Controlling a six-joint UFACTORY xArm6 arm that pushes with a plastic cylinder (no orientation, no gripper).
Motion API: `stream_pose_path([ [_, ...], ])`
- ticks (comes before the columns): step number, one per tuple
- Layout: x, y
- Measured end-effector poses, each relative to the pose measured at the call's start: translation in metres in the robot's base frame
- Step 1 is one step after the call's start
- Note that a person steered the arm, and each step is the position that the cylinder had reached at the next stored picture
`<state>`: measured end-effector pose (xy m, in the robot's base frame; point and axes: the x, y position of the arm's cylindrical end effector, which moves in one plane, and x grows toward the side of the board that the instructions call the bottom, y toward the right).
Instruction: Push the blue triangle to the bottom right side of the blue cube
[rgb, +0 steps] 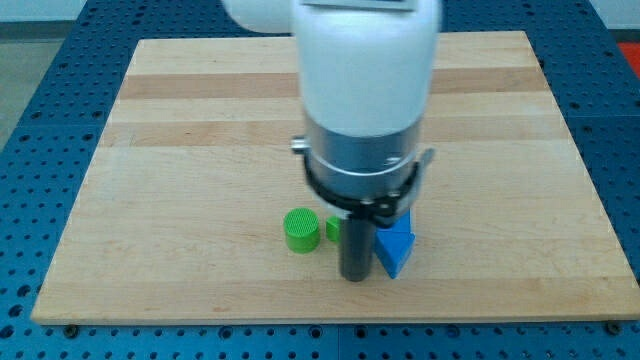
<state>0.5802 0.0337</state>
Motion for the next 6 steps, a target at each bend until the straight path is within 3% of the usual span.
stream_pose_path([
  [2,0.0,0.091],
  [6,-0.009,0.111],
])
